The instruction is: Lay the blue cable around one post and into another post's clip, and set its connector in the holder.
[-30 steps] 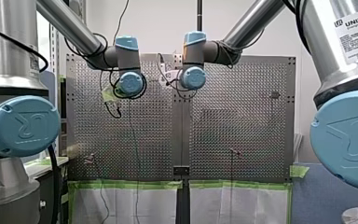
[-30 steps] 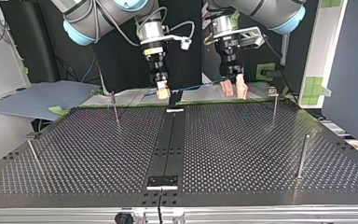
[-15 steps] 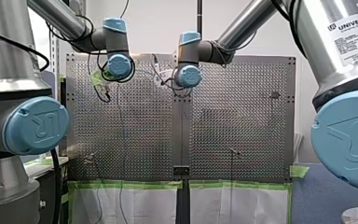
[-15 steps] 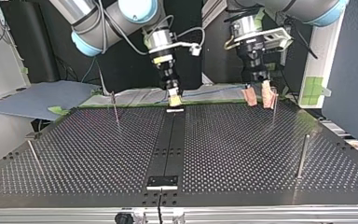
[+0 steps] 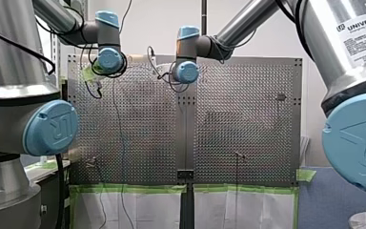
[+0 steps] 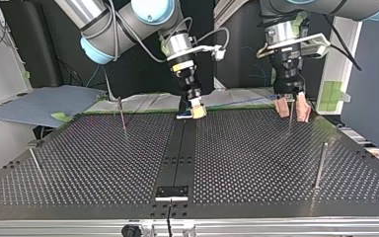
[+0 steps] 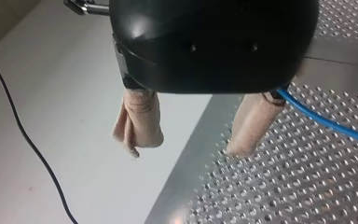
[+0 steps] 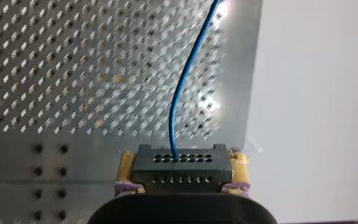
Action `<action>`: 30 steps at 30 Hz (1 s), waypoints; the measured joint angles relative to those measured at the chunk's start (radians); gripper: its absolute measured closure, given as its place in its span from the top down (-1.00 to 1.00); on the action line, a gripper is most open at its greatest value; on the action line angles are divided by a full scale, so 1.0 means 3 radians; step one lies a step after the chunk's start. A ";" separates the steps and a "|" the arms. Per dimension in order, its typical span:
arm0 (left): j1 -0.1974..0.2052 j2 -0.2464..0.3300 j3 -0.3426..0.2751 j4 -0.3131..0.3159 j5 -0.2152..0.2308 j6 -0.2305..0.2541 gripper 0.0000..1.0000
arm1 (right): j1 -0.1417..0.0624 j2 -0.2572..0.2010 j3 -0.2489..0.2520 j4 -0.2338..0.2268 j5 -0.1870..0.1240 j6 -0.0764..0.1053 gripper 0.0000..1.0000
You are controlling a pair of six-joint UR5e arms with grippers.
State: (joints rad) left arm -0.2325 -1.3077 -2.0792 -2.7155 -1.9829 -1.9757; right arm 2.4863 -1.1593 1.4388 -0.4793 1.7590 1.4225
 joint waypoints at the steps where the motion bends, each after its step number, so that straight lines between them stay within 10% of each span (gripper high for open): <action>1: 0.0030 0.0000 0.0009 -0.0030 0.0029 -0.0009 1.00 | 0.0012 0.0008 -0.0028 0.0012 -0.0007 -0.0001 -1.00; 12: 0.0410 0.0001 0.0243 -0.0201 0.0387 -0.0147 1.00 | 0.0132 0.0088 -0.0199 0.0051 -0.0010 -0.0026 -1.00; 30: 0.1002 -0.0005 0.0463 -0.0211 0.0487 -0.0229 1.00 | 0.0191 0.0260 -0.0475 0.0128 -0.0011 -0.0034 -1.00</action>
State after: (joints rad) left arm 0.0682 -1.3091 -1.9403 -2.7788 -1.8367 -2.0443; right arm 2.5436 -1.0811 1.2962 -0.4409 1.7558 1.4124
